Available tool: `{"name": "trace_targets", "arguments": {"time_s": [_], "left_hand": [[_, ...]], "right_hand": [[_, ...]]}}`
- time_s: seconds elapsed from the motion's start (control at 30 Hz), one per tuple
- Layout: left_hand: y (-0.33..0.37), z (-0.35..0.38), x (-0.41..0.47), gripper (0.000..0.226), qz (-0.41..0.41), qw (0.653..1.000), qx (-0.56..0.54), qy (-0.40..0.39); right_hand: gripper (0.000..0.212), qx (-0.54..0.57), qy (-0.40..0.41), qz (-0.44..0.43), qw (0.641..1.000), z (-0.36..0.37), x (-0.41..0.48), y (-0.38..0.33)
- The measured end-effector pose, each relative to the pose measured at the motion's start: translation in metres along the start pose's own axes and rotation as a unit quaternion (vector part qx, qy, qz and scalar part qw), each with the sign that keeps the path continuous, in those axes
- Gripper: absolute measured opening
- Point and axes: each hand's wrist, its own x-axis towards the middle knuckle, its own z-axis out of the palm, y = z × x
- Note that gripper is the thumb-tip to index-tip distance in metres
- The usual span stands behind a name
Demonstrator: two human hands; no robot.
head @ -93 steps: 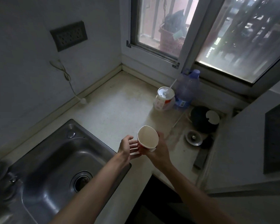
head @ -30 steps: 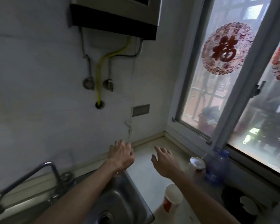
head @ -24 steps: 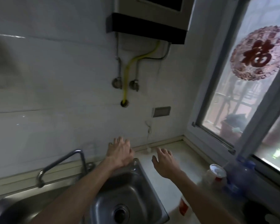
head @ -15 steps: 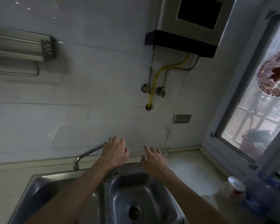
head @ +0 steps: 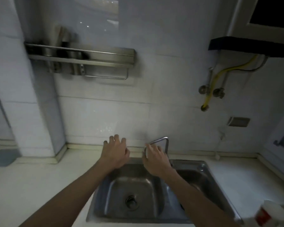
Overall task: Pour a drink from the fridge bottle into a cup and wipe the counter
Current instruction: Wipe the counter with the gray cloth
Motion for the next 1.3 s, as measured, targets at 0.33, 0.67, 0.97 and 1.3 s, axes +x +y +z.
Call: {"name": "trace_targets", "arguments": {"time_s": [0.33, 0.67, 0.97, 1.3], "left_hand": [[-0.148, -0.003, -0.071, 0.043, -0.108, 0.994, 0.008, -0.012], [-0.279, -0.007, -0.135, 0.047, -0.268, 0.963, 0.023, -0.019], [-0.376, 0.004, -0.150, 0.053, -0.341, 0.934, 0.087, -0.065], [-0.433, 0.016, -0.134, 0.049, -0.393, 0.914, 0.075, -0.066]], "right_hand": [[0.049, -0.018, -0.038, -0.081, 0.996, 0.044, 0.012, -0.138], [0.053, -0.033, -0.079, -0.218, 0.972, 0.097, 0.057, -0.276], [0.048, -0.011, -0.100, -0.322, 0.941, 0.138, 0.113, -0.374], [0.045, 0.015, -0.135, -0.340, 0.931, 0.173, 0.175, -0.413]]}}
